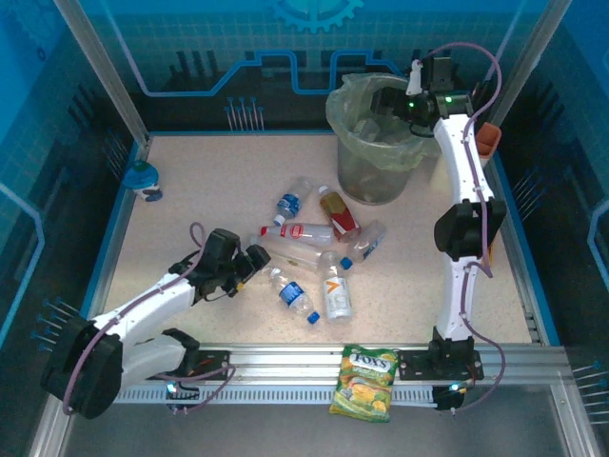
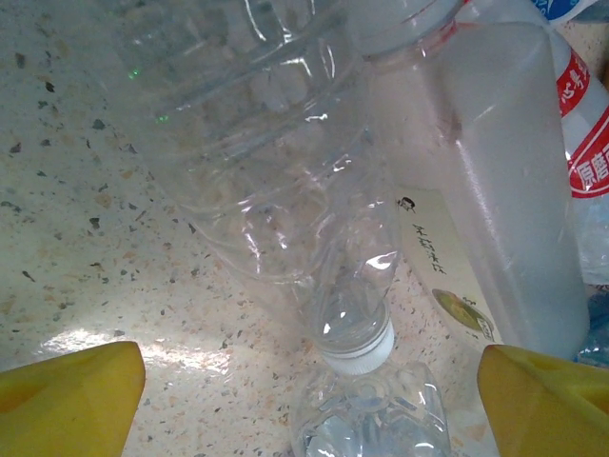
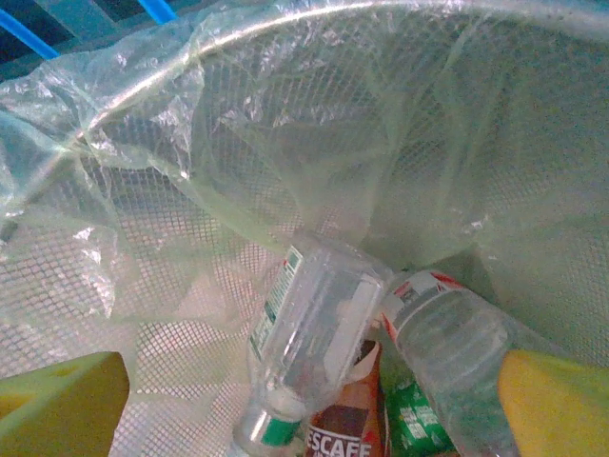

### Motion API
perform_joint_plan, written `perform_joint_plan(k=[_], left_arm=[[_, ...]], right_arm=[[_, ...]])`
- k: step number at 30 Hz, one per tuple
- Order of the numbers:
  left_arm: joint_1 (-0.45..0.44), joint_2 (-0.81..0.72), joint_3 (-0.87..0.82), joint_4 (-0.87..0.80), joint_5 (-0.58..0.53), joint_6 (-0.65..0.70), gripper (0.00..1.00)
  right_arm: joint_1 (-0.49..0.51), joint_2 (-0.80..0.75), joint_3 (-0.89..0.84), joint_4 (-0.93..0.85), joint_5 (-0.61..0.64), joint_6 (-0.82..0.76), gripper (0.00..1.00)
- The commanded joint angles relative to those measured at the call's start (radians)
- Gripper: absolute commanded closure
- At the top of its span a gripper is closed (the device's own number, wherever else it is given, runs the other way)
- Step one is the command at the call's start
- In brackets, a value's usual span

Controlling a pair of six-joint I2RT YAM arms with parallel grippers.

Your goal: Put the plastic bottles in the bin

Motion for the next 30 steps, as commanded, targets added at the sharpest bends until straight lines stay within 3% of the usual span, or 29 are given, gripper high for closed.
perform_joint_plan(k=[1, 8, 15, 30], left_arm=[[-0.008, 0.013, -0.017, 0.032, -0.017, -0.032, 0.09], [-0.008, 0.096, -0.012, 0.113, -0.032, -0.067, 0.12], [-0.007, 0.181, -0.027, 0.188, -0.062, -0.134, 0.22], [-0.006, 0.149, -0.040, 0.140, -0.131, -0.133, 0.61]], right_arm=[[-0.021, -0.103, 0.010, -0.056, -0.022, -0.025, 0.00], [-0.033, -0.273, -0.138, -0.037, -0.069, -0.034, 0.00], [-0.033, -0.457, -0.307, 0.000, -0.107, -0.023, 0.00], [-0.034, -0.774, -0.664, 0.093, -0.200, 0.028, 0.00]])
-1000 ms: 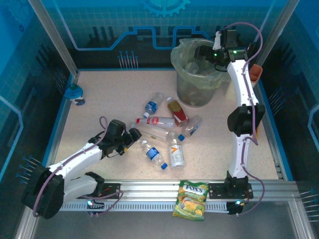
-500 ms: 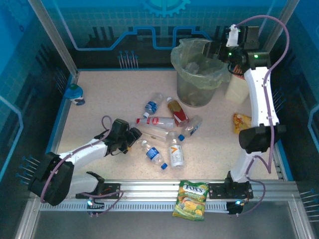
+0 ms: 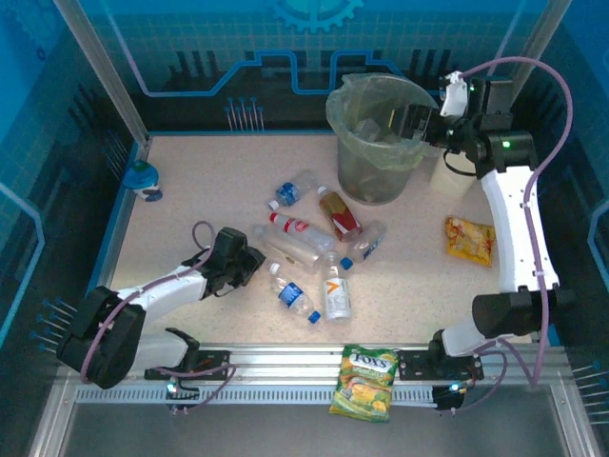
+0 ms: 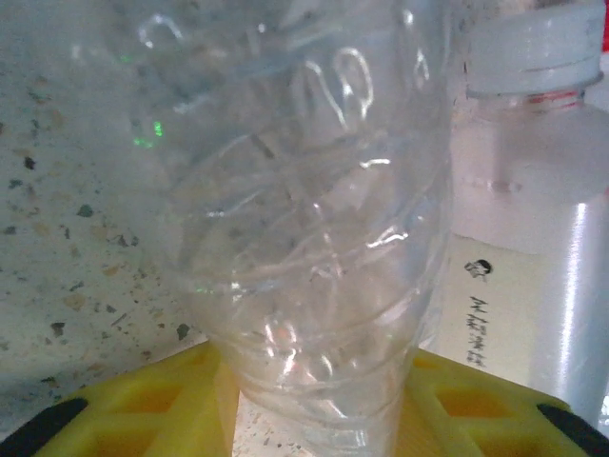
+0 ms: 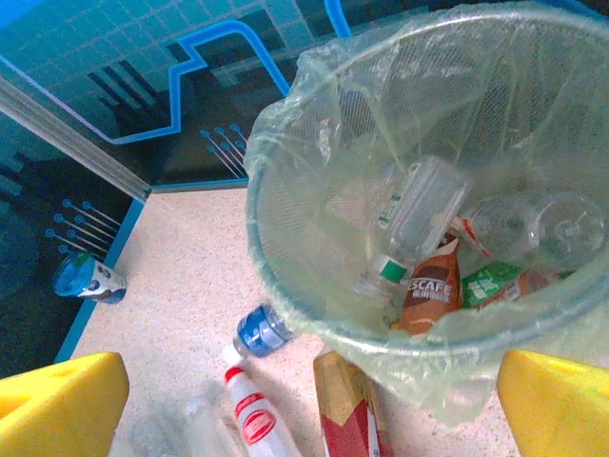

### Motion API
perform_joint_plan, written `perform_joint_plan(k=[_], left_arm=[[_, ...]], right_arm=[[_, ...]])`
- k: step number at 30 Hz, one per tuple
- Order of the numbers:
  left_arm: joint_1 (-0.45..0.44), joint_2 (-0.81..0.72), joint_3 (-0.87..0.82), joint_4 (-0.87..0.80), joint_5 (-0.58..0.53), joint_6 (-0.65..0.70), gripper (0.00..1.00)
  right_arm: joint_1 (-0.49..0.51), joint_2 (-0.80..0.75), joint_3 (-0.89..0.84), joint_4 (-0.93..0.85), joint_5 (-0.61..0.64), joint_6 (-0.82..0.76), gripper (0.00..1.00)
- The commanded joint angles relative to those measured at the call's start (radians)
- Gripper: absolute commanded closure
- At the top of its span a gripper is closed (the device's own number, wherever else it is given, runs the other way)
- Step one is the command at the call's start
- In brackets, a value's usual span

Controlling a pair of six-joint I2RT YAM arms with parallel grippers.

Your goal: Put the plastic bottles in the bin

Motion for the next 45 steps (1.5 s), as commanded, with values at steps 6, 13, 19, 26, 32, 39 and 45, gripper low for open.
perform_joint_plan(k=[6, 13, 19, 26, 32, 39, 45], left_arm=[[-0.005, -0.061, 0.002, -0.120, -0.073, 0.029, 0.65], [-0.005, -0.162, 0.065, -0.235, -0.109, 0.116, 0.68], [-0.004, -0.272, 0.170, -0.297, -0.069, 0.304, 0.70], [0.003, -0.285, 0.274, -0.180, 0.253, 0.572, 0.73], [0.007, -0.192, 0.319, 0.048, 0.553, 0.639, 0.78], [0.007, -0.137, 0.360, 0.179, 0.651, 0.642, 0.77], [0.007, -0.110, 0.373, 0.226, 0.701, 0.631, 0.79]], right_arm=[[-0.007, -0.094, -0.091, 0.032, -0.066, 0.023, 0.01], [0.088, -0.092, -0.117, 0.030, -0.123, 0.009, 0.02], [0.270, -0.018, -0.056, -0.035, -0.138, -0.069, 0.01], [0.426, 0.121, 0.028, -0.052, -0.269, -0.093, 0.01], [0.491, 0.220, 0.057, -0.017, -0.354, -0.066, 0.02], [0.502, 0.282, 0.036, 0.009, -0.420, -0.038, 0.02], [0.500, 0.318, 0.030, 0.018, -0.431, -0.028, 0.03]])
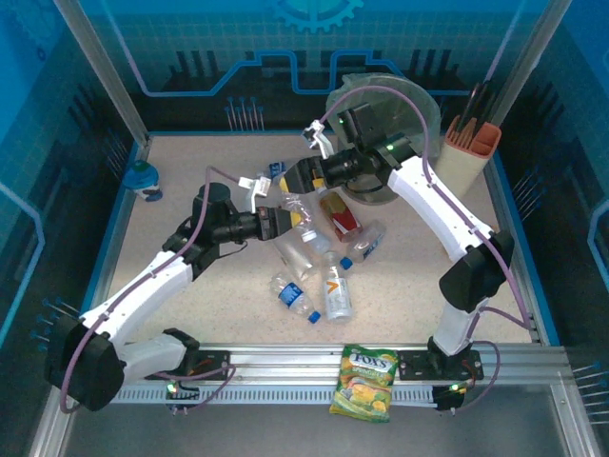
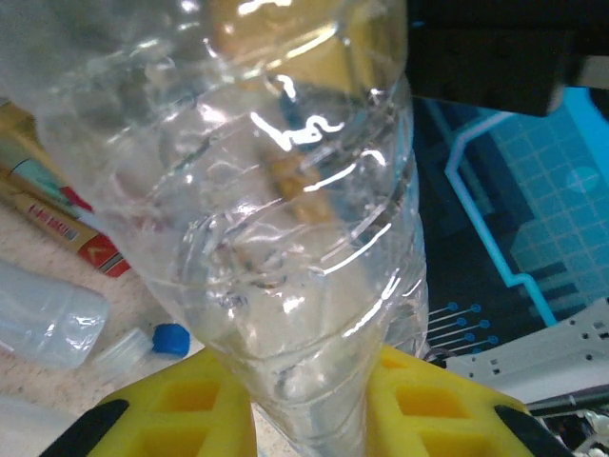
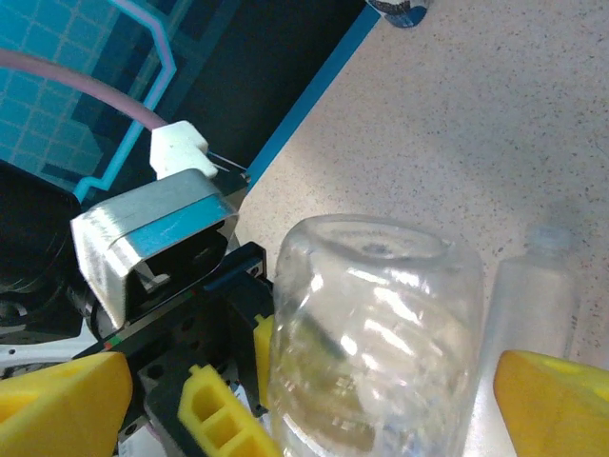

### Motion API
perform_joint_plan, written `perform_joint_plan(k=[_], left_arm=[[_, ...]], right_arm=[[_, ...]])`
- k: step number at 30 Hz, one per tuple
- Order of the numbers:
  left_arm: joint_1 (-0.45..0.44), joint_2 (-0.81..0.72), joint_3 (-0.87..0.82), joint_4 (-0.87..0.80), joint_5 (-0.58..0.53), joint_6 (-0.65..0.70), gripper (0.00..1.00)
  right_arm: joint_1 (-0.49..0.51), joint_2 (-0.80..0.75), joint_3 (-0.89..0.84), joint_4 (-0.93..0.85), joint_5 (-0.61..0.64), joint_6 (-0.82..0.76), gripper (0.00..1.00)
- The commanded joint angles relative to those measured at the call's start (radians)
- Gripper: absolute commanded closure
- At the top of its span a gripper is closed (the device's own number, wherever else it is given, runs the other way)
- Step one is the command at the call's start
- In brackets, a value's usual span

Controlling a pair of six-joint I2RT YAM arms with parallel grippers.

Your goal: Put the plastic bottles in the bin

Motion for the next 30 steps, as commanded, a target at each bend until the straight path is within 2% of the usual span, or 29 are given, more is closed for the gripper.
perform_joint_plan(k=[1, 13, 16, 19, 20, 24, 30], left_arm=[[0.005, 0.016, 0.032, 0.076, 0.075, 0.015, 0.79], [0.005, 0.022, 0.041, 0.062, 0.078, 0.031, 0.78], [0.005, 0.023, 0.042, 0.059, 0.075, 0.031, 0.69], [0.005, 0.015, 0.039, 0.060, 0.066, 0.032, 0.41], [0.005, 0.009, 0.036, 0.058, 0.063, 0.035, 0.36], [0.004, -0.022, 0.021, 0.034, 0.046, 0.041, 0.29], [0.004, -0.058, -0.011, -0.040, 0.002, 0.050, 0.27]], right_arm=[[0.006, 0.038, 0.007, 0.011, -0.041, 0.015, 0.05], [-0.011, 0.033, -0.010, 0.047, -0.038, 0.039, 0.38], [-0.018, 0.025, -0.003, 0.047, -0.038, 0.040, 0.42], [-0.029, 0.014, 0.009, 0.051, -0.032, 0.037, 0.44], [-0.035, 0.010, 0.016, 0.052, -0.028, 0.036, 0.44], [-0.079, -0.009, 0.047, 0.057, -0.008, 0.041, 0.46], [-0.191, -0.032, 0.133, 0.051, 0.039, 0.041, 0.48]])
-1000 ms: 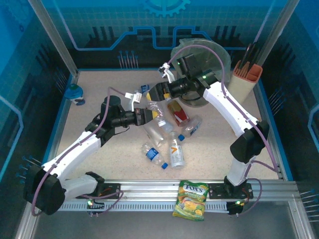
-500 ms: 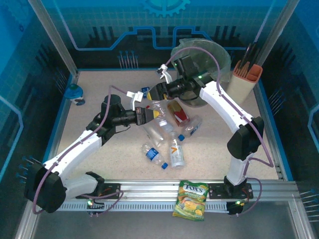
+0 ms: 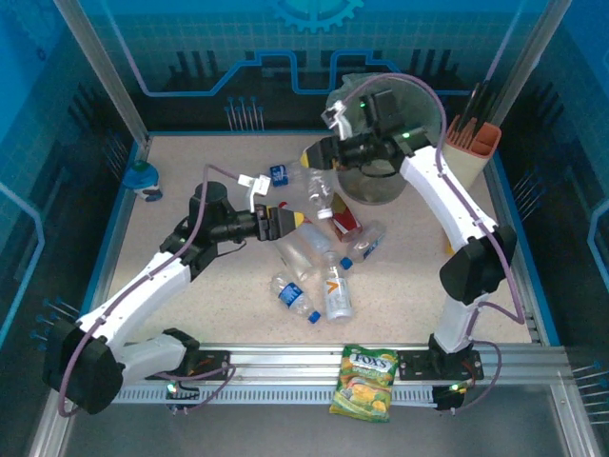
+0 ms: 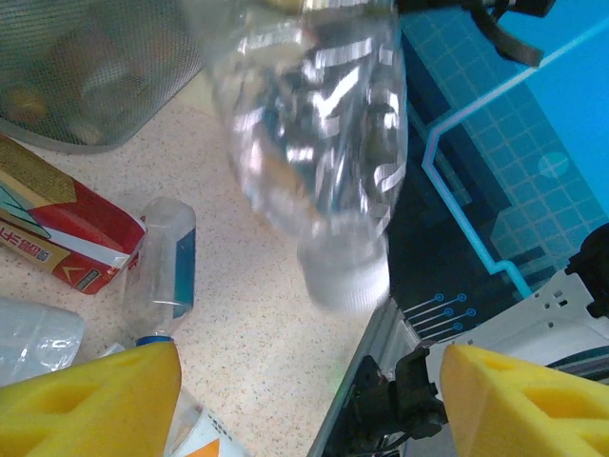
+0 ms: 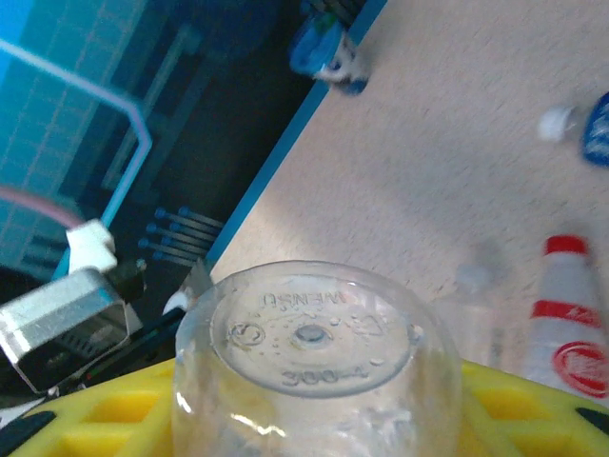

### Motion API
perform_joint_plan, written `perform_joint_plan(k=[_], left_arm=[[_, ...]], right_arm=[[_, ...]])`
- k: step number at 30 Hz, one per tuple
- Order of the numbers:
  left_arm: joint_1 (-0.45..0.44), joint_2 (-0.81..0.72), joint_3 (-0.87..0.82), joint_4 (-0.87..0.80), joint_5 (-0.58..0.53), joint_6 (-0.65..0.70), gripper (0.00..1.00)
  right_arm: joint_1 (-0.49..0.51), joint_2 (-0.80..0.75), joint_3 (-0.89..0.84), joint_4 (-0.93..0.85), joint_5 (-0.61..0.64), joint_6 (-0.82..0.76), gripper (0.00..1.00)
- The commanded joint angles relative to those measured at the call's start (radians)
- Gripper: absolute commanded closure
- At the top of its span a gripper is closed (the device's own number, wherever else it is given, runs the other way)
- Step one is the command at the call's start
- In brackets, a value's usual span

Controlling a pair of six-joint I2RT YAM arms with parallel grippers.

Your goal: Put the plastic bottles in the bin

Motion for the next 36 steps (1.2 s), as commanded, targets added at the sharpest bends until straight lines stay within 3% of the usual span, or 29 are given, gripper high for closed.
perform_joint_plan(k=[1, 9, 18, 29, 36], left_arm=[[0.002, -0.033, -0.025, -0.047, -0.031, 0.024, 0.27], [0.000, -0.064, -0.076, -0.148, -0.192, -0.028, 0.23], [0.001, -0.086, -0.112, -0.154, -0.216, -0.056, 0.21], [0.000, -0.099, -0.123, -0.189, -0.233, -0.050, 0.19], [0.001, -0.083, -0.125, -0.185, -0.234, -0.049, 0.19]], right_arm=[[-0.068, -0.064, 0.085, 0.011, 0.054, -0.008, 0.48], [-0.231, -0.041, 0.168, 0.130, 0.270, 0.006, 0.54], [-0.376, 0.044, 0.184, 0.361, 0.322, 0.158, 0.56], [-0.381, 0.315, 0.454, 0.201, 0.379, 0.124, 0.57], [-0.346, 0.379, 0.452, 0.147, 0.427, 0.056, 0.57]])
